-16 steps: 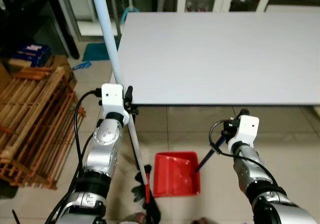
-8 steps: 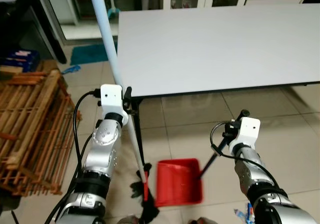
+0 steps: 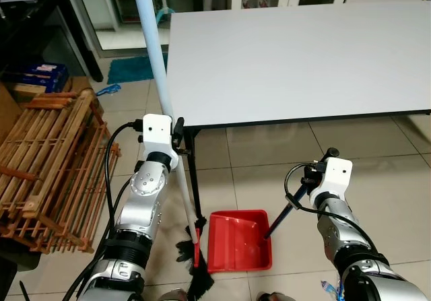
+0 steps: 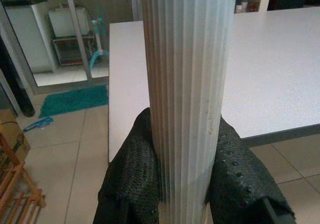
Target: Sweep floor
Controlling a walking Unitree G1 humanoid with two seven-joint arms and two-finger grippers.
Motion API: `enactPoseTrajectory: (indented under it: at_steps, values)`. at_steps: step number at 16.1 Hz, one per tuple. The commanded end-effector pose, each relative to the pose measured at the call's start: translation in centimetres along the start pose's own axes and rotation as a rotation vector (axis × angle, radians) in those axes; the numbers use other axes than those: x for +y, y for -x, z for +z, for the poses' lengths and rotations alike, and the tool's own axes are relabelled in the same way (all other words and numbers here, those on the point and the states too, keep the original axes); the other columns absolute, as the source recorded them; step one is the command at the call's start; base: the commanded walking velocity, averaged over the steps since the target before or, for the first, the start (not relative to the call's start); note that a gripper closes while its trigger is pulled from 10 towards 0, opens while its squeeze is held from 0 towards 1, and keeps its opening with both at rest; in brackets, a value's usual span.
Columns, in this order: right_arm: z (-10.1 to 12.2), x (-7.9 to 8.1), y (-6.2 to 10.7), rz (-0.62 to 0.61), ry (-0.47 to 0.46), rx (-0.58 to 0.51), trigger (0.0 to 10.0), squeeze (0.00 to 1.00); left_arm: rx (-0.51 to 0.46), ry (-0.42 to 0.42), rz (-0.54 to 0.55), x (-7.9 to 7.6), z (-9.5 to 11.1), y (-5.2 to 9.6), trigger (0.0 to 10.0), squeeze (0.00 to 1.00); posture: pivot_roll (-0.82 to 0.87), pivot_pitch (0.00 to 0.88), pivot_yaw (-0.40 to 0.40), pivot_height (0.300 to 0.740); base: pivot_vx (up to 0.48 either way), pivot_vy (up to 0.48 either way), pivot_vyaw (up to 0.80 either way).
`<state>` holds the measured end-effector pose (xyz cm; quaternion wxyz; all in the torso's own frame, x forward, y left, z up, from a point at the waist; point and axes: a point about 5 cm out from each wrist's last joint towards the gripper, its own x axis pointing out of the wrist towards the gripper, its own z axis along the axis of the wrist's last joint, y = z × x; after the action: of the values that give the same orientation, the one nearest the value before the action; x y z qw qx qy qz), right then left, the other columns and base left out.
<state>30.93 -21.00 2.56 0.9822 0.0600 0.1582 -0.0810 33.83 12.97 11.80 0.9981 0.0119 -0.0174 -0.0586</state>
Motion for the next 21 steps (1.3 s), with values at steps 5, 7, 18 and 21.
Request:
enactPoseTrajectory:
  at_steps: [5,7,18,21]
  values:
    - [1.21,0.02,-0.34,-0.004,-0.017,-0.044,10.0,0.0,0.024,-0.029,0.002,0.13,-0.46,0.28,10.0,0.0,-0.04,0.071,0.048,0.74,0.0,0.0,0.0]
    - [1.22,0.03,-0.32,-0.003,-0.021,-0.047,10.0,0.0,0.023,-0.028,0.0,0.11,-0.44,0.3,10.0,0.0,-0.04,0.069,0.05,0.74,0.0,0.0,0.0]
    - [1.4,0.33,-0.41,0.009,-0.023,-0.053,10.0,0.0,0.015,-0.023,-0.005,-0.01,-0.28,0.24,10.0,0.0,-0.04,0.052,0.055,0.74,-0.18,0.0,0.0]
    - [1.38,0.39,-0.41,0.012,-0.022,-0.052,10.0,0.0,0.017,-0.024,-0.006,-0.02,-0.31,0.26,10.0,0.0,-0.04,0.046,0.054,0.74,-0.35,0.0,0.0]
